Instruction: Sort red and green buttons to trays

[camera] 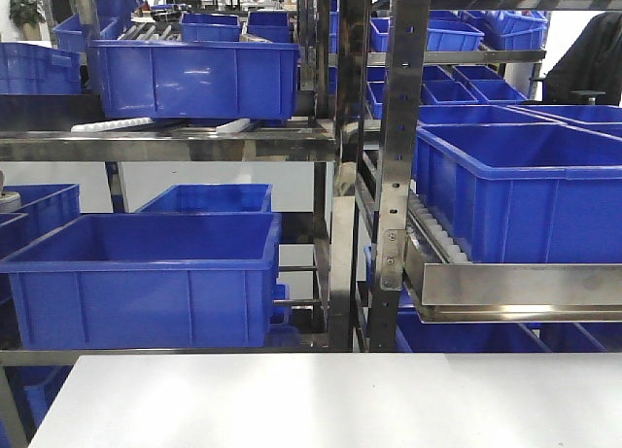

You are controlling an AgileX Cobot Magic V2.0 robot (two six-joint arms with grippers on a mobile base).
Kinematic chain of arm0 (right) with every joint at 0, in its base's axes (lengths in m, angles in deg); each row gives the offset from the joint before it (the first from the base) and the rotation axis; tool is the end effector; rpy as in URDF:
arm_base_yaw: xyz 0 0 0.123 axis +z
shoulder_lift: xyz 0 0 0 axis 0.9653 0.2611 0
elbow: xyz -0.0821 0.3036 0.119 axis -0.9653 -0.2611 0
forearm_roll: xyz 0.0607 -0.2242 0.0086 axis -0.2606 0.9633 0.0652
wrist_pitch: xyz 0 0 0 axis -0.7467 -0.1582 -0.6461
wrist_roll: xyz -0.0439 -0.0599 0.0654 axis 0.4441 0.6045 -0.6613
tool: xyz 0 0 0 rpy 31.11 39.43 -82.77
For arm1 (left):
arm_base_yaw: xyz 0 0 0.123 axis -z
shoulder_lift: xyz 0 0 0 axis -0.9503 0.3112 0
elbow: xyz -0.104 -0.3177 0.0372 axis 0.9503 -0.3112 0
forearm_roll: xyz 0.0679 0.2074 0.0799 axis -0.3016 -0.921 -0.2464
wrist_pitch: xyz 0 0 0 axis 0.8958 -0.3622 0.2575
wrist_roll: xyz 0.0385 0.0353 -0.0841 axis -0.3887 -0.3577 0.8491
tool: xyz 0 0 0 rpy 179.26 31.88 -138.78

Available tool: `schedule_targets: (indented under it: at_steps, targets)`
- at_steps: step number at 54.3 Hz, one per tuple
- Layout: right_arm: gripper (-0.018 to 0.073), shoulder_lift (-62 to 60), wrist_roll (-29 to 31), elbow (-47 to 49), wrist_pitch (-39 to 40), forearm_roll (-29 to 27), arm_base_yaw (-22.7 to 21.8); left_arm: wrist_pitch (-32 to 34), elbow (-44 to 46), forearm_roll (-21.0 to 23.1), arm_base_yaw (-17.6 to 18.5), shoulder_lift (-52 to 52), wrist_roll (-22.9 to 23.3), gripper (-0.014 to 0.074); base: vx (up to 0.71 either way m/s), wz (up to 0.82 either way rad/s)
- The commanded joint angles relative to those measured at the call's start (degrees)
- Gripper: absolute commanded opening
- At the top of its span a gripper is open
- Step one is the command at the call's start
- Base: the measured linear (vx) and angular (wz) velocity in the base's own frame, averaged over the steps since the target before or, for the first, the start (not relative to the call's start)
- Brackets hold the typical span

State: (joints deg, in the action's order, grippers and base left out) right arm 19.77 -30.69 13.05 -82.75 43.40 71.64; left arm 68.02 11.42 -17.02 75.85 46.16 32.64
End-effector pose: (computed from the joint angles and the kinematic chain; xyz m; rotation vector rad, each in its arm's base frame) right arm 0.0629 -0.0051 0.2758 0.0765 2.0624 -0.0465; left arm 0.1067 -0.0071 0.2835 0.0572 2.0715 -0.0457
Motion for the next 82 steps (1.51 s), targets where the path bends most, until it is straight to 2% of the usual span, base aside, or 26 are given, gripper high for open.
schedule_targets:
  at_steps: [1, 11, 18, 27, 38, 48, 64, 82]
  targets:
    - [0.0501, 0.8, 0.7, 1.9, 4.5, 0.6, -0.3, 3.8, 2.1, 0.0, 0.3, 2.4, -2.3, 0.0339, 0.0, 0.0]
    - [0.0508, 1.0, 0.7, 1.9, 4.5, 0.7, -0.3, 4.4, 1.9, 0.5, 0.3, 7.0, -2.3, 0.0533, 0.0, 0.0]
    - [0.0508, 1.0, 0.7, 1.9, 4.5, 0.7, -0.3, 5.8, 1.8, 2.6, 0.3, 9.9, -0.5, 0.0598, 0.0, 0.0]
    - [0.0508, 1.0, 0.7, 1.9, 4.5, 0.7, -0.3, 5.5, 1.8, 5.0, 1.5, 13.0, -0.9, 0.059, 0.0, 0.0]
    - [0.0508, 1.0, 0.7, 1.9, 4.5, 0.7, -0.3, 11.4, 1.8, 5.0, 5.7, 17.0, -0.9, 0.059, 0.0, 0.0]
    - [0.0508, 1.0, 0.7, 1.9, 4.4, 0.7, -0.3, 15.6, 1.8, 4.5, 5.9, 20.5, -0.9, 0.059, 0.0, 0.0]
    - [0.0508, 1.0, 0.7, 1.9, 3.5, 0.7, -0.3, 27.3, 1.8, 4.6, 5.9, 30.4, -2.6, 0.059, 0.0, 0.0]
    - [0.0508, 1.0, 0.7, 1.9, -0.2, 0.6, -0.3, 29.2, 1.8, 5.0, 5.9, 37.9, -2.3, 0.059, 0.0, 0.0]
